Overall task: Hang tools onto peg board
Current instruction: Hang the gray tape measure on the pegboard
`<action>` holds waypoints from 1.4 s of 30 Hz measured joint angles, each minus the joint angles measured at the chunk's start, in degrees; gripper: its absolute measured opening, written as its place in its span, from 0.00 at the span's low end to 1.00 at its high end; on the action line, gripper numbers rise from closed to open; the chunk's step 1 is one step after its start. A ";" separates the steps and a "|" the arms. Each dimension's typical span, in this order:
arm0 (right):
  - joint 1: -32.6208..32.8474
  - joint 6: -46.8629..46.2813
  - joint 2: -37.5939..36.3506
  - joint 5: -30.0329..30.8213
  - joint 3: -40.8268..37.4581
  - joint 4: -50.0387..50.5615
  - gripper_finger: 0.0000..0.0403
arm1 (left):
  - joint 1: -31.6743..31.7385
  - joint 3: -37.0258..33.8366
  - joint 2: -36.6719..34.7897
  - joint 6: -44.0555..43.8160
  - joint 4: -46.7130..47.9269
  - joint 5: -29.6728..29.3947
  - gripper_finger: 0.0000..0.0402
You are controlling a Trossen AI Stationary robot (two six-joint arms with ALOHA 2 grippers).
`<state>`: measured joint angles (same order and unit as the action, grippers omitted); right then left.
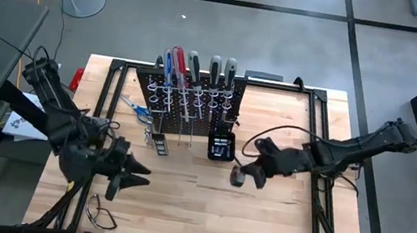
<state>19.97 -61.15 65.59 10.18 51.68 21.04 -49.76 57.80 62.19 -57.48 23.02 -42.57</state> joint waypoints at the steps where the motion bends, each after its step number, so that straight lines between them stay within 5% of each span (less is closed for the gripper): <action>1: 0.96 1.11 0.24 1.39 0.00 -2.90 0.00 | 1.13 0.00 0.28 2.70 -4.16 -0.02 0.40; 9: 2.64 16.16 0.50 4.76 0.00 -22.58 0.00 | 11.46 0.04 4.55 16.06 -29.48 2.44 0.40; 20: 2.03 33.93 2.37 -14.28 0.00 -43.07 0.00 | 14.34 0.02 9.78 14.01 -47.66 7.66 0.40; 26: -0.59 33.99 8.80 -21.03 0.02 -62.87 0.00 | 15.68 0.04 11.99 12.72 -57.44 11.00 0.40; 34: -2.02 26.67 19.99 -22.70 0.13 -88.02 0.00 | 19.26 0.02 13.79 12.76 -62.54 27.10 0.40; 42: -1.99 23.55 32.99 -22.65 11.13 -88.54 0.00 | 19.67 0.02 10.46 12.25 -63.20 45.40 0.40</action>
<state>17.98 -37.60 98.58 -12.47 62.81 -67.50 -30.08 57.82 72.65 -45.23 -40.18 2.83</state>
